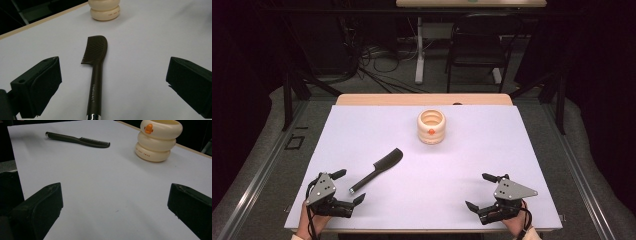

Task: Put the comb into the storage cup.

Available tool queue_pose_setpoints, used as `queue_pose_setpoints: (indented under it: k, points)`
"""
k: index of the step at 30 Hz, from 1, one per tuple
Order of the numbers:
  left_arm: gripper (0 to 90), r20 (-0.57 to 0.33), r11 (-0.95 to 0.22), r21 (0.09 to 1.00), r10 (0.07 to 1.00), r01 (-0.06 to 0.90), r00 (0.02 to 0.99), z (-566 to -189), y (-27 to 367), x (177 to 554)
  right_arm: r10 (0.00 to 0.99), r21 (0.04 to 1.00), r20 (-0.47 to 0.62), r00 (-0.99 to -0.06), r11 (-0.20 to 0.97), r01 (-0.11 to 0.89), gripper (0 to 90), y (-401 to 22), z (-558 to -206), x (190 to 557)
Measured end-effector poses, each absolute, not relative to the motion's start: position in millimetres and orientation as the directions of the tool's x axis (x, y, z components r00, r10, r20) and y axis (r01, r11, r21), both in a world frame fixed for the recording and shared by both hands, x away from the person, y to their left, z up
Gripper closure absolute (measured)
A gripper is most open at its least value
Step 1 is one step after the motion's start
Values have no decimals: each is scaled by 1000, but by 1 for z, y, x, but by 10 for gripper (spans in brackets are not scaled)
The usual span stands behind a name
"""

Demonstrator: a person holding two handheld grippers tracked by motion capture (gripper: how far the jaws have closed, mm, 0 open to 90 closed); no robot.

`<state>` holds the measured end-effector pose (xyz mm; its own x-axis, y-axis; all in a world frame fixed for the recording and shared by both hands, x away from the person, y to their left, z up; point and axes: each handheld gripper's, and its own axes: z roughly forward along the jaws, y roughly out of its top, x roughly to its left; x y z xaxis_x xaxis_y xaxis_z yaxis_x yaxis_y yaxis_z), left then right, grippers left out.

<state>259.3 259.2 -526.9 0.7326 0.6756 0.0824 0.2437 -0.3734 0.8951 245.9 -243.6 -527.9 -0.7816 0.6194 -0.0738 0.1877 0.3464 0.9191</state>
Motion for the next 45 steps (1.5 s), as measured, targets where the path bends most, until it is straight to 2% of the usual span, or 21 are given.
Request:
queue_pose_setpoints:
  k: [7, 18, 33, 45]
  points:
    - [0, 83, -384, 887, 677, 255, 731, -525, 255, 265, 616, 918, -74, -784, 350, 189, 0, -243, -529, 247]
    - [8, 44, -402, 853, 693, 334, 720, -521, 252, 278, 618, 915, -72, -783, 353, 194, 0, -243, -529, 247]
    - [37, -3, -485, 755, 669, 441, 743, -524, 237, 304, 619, 913, -73, -782, 357, 198, 0, -243, -529, 247]
    - [43, -18, -523, 702, 664, 482, 747, -524, 230, 317, 619, 912, -72, -782, 358, 199, 0, -242, -530, 247]
